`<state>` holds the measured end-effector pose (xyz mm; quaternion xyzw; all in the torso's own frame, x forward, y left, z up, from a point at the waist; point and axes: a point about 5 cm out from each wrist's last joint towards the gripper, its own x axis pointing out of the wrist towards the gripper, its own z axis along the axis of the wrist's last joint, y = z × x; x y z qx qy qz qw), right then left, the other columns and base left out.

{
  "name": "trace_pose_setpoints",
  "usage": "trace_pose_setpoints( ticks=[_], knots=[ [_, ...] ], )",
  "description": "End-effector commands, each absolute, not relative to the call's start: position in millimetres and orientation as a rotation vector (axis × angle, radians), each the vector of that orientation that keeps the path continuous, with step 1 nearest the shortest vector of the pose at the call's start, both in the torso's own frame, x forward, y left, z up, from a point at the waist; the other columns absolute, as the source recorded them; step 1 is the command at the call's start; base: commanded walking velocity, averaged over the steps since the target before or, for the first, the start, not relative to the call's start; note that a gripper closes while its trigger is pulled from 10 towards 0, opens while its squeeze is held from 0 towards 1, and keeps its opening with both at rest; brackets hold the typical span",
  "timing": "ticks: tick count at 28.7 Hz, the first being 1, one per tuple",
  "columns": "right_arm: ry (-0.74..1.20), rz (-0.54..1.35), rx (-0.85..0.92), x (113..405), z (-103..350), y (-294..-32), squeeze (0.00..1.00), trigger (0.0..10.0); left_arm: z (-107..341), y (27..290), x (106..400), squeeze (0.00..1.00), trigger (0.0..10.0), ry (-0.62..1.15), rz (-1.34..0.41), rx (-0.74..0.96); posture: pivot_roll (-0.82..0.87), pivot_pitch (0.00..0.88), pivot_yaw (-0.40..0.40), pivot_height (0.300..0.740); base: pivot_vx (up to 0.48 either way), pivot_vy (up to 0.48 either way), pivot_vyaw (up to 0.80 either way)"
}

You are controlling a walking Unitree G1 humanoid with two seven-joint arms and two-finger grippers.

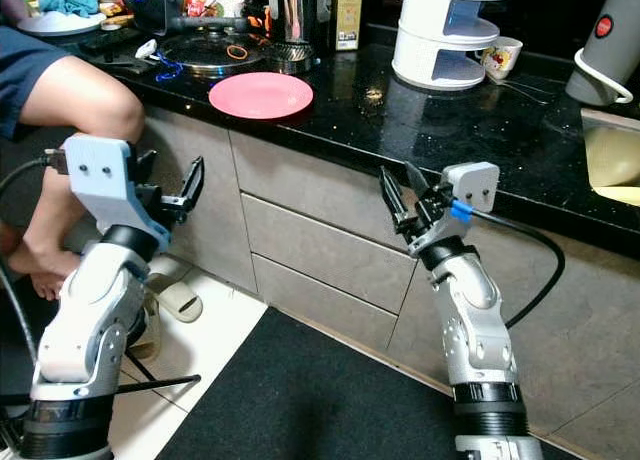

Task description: Kitchen organization

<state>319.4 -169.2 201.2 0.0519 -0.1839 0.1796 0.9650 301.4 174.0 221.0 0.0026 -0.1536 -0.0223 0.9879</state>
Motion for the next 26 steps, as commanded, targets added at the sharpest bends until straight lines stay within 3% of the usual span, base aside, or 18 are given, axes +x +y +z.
trace_pose_setpoints(
  ticks=[1,8,26],
  knots=[
    [-0.345,0.380,0.111,320,196,-166,0.00,10.0,217,173,303,0.00,10.0,-0.294,-0.054,0.008,-0.07,0.000,-0.067,0.740,0.000,0.000,0.00],
    [-0.308,0.440,0.069,318,189,-159,0.00,10.0,215,173,301,0.00,10.0,-0.293,-0.062,0.016,-0.06,0.000,-0.068,0.740,0.000,0.000,0.00],
    [-0.242,0.515,-0.018,314,174,-152,0.00,10.0,215,180,298,0.00,10.0,-0.287,-0.040,0.038,-0.05,0.000,-0.072,0.740,0.271,0.000,0.00]
  ],
)
